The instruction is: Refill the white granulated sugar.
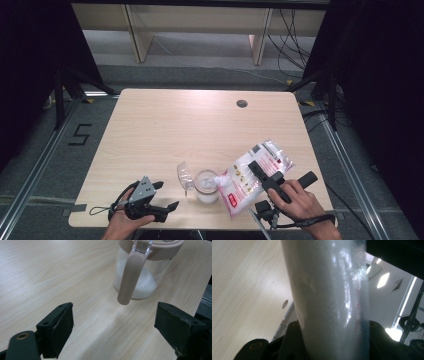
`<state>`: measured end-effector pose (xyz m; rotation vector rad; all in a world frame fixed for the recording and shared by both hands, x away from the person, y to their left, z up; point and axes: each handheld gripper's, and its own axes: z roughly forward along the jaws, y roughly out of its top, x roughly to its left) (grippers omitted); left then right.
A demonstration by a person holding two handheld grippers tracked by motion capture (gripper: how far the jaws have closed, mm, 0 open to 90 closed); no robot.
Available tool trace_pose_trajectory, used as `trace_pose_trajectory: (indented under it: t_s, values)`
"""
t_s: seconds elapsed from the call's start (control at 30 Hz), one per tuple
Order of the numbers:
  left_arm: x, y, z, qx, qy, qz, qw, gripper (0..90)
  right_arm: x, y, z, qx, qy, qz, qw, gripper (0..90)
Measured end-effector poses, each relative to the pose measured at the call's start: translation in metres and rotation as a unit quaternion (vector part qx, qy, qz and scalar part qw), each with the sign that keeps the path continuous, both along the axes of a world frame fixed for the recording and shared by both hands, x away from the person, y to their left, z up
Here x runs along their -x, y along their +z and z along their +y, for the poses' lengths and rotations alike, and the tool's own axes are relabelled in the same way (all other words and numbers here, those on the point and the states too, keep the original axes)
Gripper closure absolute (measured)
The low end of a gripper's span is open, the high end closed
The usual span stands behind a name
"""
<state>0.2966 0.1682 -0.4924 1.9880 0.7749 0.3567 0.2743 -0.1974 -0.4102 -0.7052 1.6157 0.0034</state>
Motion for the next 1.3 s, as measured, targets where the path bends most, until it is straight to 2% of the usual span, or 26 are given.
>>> trace_pose_trajectory:
  t_s: [0.47,0.5,0.63,0.67,0.7,0.73,0.8,0.83,0.93,0.97,1.07,1.13,1.17,1.27,1.3]
  values:
    - [0.0,0.0,0.0,0.001,0.001,0.001,1.0,15.1,0.0,0.0,0.0,0.002,0.003,0.001,1.0,69.8]
    - [0.001,0.0,-0.001,0.006,0.007,0.009,0.9999,15.1,0.0,0.0,0.0,0.001,0.002,0.001,1.0,69.9]
    - [0.0,0.0,0.0,-0.003,-0.001,0.0,1.0,15.1,0.0,0.0,-0.001,0.0,0.002,0.002,1.0,70.3]
    - [0.0,0.0,0.0,-0.002,-0.002,0.0,1.0,15.1,0.0,0.0,-0.001,-0.002,0.002,0.004,1.0,70.5]
    - [0.001,0.0,0.0,0.001,0.004,0.008,1.0,15.1,-0.001,0.0,0.0,0.0,-0.002,0.009,1.0,70.6]
    - [0.001,0.0,0.0,-0.002,0.006,0.006,1.0,15.1,-0.002,0.0,-0.001,0.001,0.006,0.004,1.0,70.8]
    - [0.0,0.0,0.0,0.003,0.003,-0.001,1.0,15.1,-0.003,0.0,-0.002,-0.002,0.004,0.013,0.9999,70.9]
    - [0.001,0.0,-0.001,0.007,0.009,0.009,0.9999,15.1,-0.003,-0.001,-0.002,-0.009,0.005,0.015,0.9998,71.1]
    - [0.002,0.0,-0.001,0.008,0.012,0.006,0.9999,15.1,-0.005,-0.003,-0.004,-0.013,0.005,0.023,0.9996,71.2]
    - [0.001,0.0,0.0,0.002,0.004,-0.001,1.0,15.1,-0.006,-0.002,-0.005,-0.008,0.007,0.022,0.9997,71.2]
    - [0.0,0.0,-0.001,0.001,0.0,0.001,1.0,15.1,-0.007,-0.003,-0.006,-0.005,0.004,0.022,0.9997,71.3]
    - [0.0,0.0,-0.001,0.001,0.001,0.001,1.0,15.1,-0.007,-0.003,-0.006,-0.014,0.007,0.026,0.9996,71.4]
    - [0.001,0.0,0.0,0.0,0.001,0.001,1.0,15.1,-0.007,-0.006,-0.008,-0.041,0.003,0.037,0.9984,71.5]
    - [0.001,0.0,0.0,0.0,0.003,0.0,1.0,15.1,-0.008,-0.006,-0.008,-0.042,-0.002,0.046,0.9981,71.5]
    - [0.001,0.0,0.0,-0.001,0.003,-0.001,1.0,15.1,-0.009,-0.006,-0.009,-0.054,-0.002,0.056,0.997,71.6]
